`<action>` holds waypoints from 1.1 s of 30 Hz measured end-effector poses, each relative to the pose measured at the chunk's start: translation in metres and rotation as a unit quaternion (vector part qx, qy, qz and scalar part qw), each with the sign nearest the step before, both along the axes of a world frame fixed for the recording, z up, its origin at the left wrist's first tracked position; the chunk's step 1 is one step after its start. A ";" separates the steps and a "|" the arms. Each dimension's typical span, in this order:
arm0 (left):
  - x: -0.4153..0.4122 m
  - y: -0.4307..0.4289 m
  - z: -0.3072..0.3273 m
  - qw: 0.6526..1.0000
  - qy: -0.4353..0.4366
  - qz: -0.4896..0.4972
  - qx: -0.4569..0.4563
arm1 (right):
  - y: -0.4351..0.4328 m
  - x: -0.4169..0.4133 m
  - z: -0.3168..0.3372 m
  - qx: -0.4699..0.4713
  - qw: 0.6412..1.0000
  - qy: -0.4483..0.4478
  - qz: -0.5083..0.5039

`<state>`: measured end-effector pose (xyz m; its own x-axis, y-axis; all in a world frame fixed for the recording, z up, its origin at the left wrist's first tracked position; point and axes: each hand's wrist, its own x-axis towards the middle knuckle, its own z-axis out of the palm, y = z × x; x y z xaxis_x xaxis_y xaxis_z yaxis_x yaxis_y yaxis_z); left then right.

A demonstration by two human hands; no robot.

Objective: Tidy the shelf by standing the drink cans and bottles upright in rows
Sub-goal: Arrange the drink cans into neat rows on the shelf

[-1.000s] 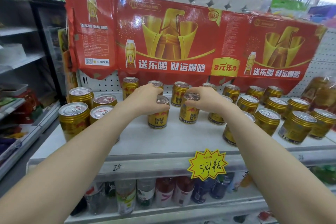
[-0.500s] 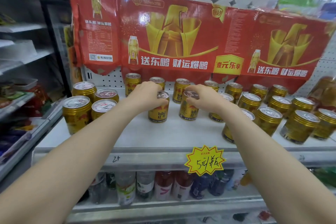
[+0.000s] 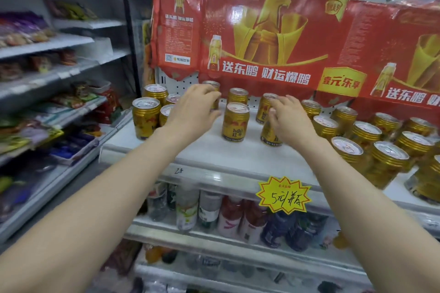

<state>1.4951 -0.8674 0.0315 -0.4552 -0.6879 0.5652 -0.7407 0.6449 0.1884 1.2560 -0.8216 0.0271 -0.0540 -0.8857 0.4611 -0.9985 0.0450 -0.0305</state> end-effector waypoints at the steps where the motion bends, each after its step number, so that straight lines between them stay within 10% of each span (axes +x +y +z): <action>1: 0.013 0.004 -0.001 1.000 0.009 0.017 -0.007 | 0.001 0.011 0.000 -0.026 0.999 -0.016 0.016; 13: 0.120 -0.014 -0.012 0.986 -0.031 0.126 0.101 | -0.014 0.168 -0.005 0.024 0.971 -0.154 0.179; 33: 0.116 -0.018 0.004 0.970 0.040 0.112 0.211 | 0.052 0.080 0.014 0.091 0.984 -0.145 -0.040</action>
<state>1.6110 -0.8849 0.0352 -0.2337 -0.9424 0.2395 -0.8258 0.3224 0.4627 1.3360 -0.7692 0.0414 -0.2335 -0.9398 0.2494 -0.9418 0.1549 -0.2983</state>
